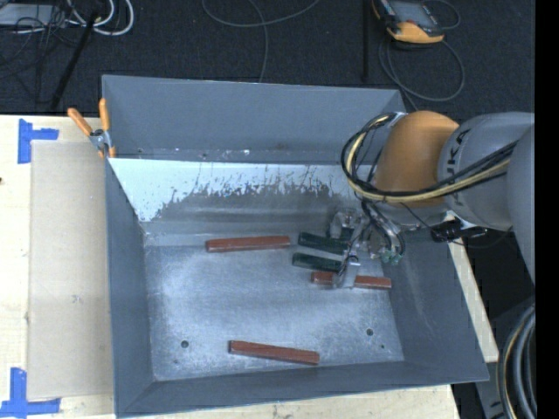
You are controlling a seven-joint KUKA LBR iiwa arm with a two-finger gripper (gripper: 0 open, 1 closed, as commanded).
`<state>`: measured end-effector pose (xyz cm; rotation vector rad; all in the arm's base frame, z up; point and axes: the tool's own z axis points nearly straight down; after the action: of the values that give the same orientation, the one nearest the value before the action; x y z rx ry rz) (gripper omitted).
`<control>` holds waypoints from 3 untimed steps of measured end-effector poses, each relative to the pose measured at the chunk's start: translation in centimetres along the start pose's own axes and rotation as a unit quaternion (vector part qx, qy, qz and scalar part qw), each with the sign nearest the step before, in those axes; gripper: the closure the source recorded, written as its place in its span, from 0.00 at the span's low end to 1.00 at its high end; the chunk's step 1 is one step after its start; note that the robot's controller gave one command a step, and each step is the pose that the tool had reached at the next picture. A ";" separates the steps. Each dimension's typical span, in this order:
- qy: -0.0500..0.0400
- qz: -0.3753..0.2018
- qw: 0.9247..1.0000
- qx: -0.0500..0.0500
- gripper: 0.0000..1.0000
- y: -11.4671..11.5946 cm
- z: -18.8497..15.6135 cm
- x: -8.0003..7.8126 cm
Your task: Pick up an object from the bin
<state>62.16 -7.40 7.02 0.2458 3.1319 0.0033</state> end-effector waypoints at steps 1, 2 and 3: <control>-0.005 -0.001 1.000 0.000 1.00 0.1 -0.8 -0.4; -0.004 -0.031 1.000 0.001 1.00 1.6 -15.1 6.2; 0.000 -0.031 1.000 0.001 0.00 1.6 -14.6 6.2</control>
Offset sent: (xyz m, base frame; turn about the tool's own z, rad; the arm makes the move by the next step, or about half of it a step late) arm 0.0000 0.0000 0.0000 0.0000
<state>56.24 -4.87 21.64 0.1474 3.1374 -0.0001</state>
